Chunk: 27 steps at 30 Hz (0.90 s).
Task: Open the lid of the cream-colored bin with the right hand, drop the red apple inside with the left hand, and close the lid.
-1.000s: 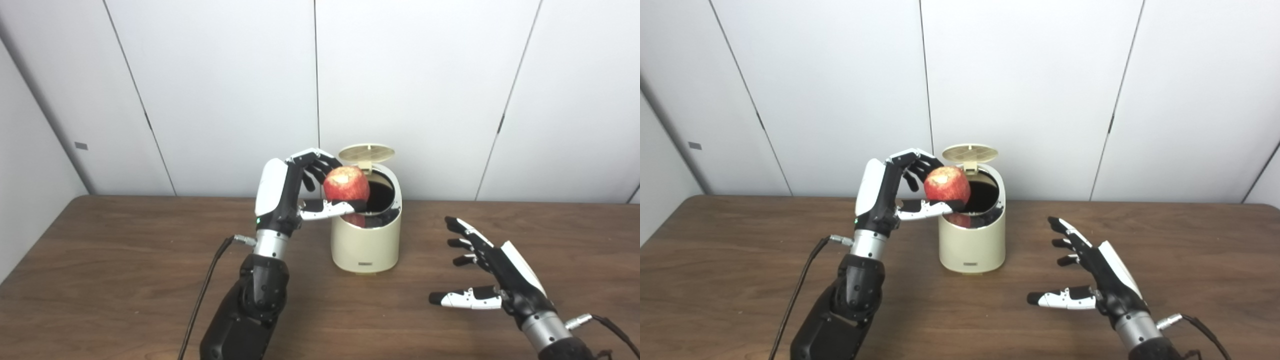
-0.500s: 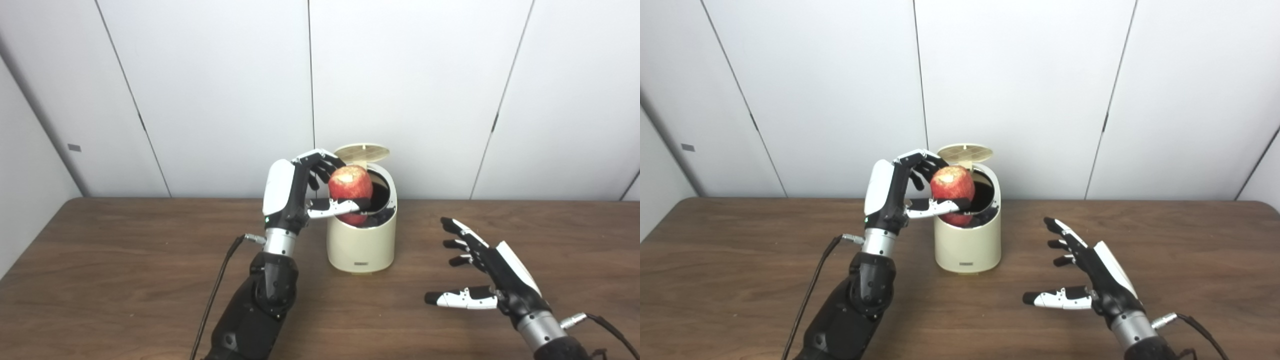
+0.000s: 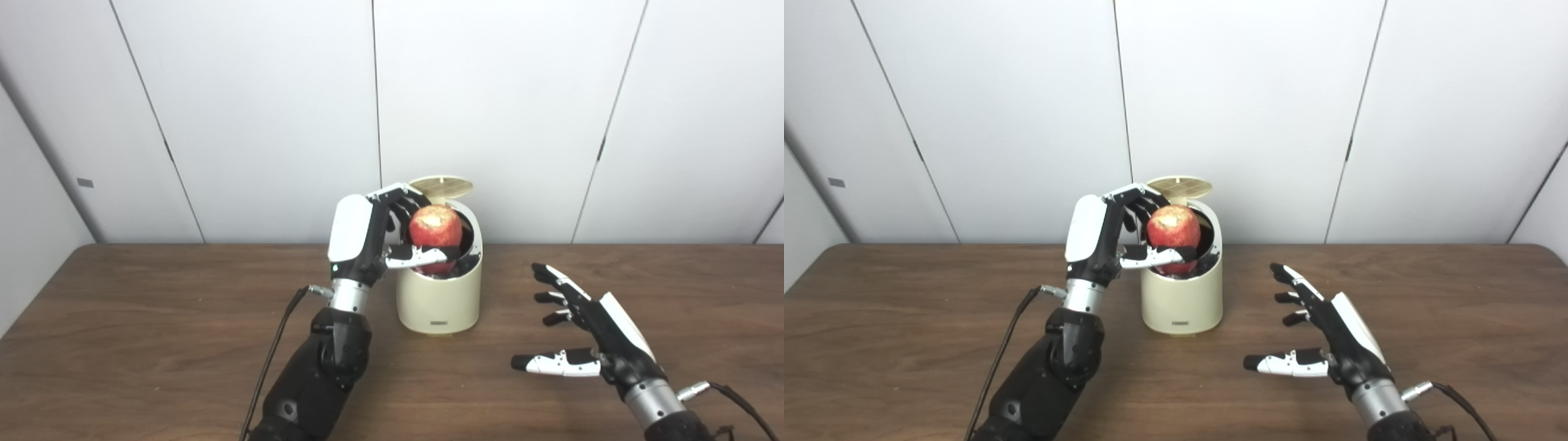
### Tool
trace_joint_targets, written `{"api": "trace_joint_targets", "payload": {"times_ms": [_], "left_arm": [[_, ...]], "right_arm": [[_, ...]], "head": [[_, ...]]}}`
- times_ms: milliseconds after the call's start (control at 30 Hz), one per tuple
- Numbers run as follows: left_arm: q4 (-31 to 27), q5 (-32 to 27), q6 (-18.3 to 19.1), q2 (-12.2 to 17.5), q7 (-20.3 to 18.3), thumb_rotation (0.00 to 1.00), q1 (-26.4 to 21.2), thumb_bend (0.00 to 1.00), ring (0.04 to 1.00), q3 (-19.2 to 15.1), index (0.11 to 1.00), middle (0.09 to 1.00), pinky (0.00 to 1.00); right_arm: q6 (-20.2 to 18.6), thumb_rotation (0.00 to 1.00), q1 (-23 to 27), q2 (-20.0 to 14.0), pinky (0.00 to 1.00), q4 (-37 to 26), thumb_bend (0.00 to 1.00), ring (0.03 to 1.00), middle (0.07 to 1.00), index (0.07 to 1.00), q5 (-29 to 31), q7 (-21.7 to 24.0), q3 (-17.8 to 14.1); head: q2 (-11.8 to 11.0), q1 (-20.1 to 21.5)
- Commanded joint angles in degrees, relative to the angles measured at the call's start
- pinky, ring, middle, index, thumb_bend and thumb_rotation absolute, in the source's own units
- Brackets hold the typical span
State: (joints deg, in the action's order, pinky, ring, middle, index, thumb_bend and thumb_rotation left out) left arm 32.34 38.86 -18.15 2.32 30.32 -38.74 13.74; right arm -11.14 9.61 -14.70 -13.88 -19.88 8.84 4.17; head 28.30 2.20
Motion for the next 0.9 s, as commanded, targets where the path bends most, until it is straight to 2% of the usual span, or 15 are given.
{"api": "trace_joint_targets", "payload": {"times_ms": [0,67,133,467,767,867], "left_arm": [[-0.9,1.0,0.2,0.4,0.5,0.06,-2.8,0.73,0.471,0.4,0.571,0.508,0.35],[-1.0,1.3,0.6,0.4,0.6,0.13,-2.6,0.92,0.503,0.8,0.627,0.561,0.38],[-1.2,1.5,0.8,0.5,0.6,0.15,-2.4,0.96,0.516,1.0,0.648,0.582,0.40],[-2.1,1.3,0.8,0.7,0.2,0.18,-1.5,0.99,0.514,0.8,0.668,0.598,0.40],[-3.4,1.3,1.4,1.2,-0.4,0.18,-0.7,0.96,0.524,0.6,0.661,0.593,0.40],[-5.3,0.6,2.0,1.5,-1.9,0.17,0.1,0.95,0.526,0.3,0.655,0.588,0.42]], "right_arm": [[0.7,0.21,1.1,-0.5,0.64,-2.3,0.75,0.807,0.905,0.899,-0.3,-0.7,-0.4],[0.4,0.23,1.1,-0.5,0.64,-2.5,0.75,0.808,0.907,0.900,-0.3,-0.5,-0.4],[0.1,0.23,1.1,-0.6,0.64,-2.7,0.75,0.809,0.908,0.900,0.0,-0.2,-0.5],[-0.9,0.23,0.8,-0.5,0.63,-3.5,0.75,0.803,0.904,0.893,0.0,0.1,-0.4],[-1.0,0.23,0.8,-0.5,0.63,-3.5,0.74,0.802,0.921,0.904,0.6,0.4,-0.3],[-0.7,0.25,0.8,-0.4,0.62,-3.2,0.74,0.799,0.921,0.903,0.4,0.3,-0.2]], "head": [[0.1,0.0],[0.2,0.0],[0.2,0.0],[0.6,-0.1],[0.7,-0.2],[0.7,-0.2]]}}
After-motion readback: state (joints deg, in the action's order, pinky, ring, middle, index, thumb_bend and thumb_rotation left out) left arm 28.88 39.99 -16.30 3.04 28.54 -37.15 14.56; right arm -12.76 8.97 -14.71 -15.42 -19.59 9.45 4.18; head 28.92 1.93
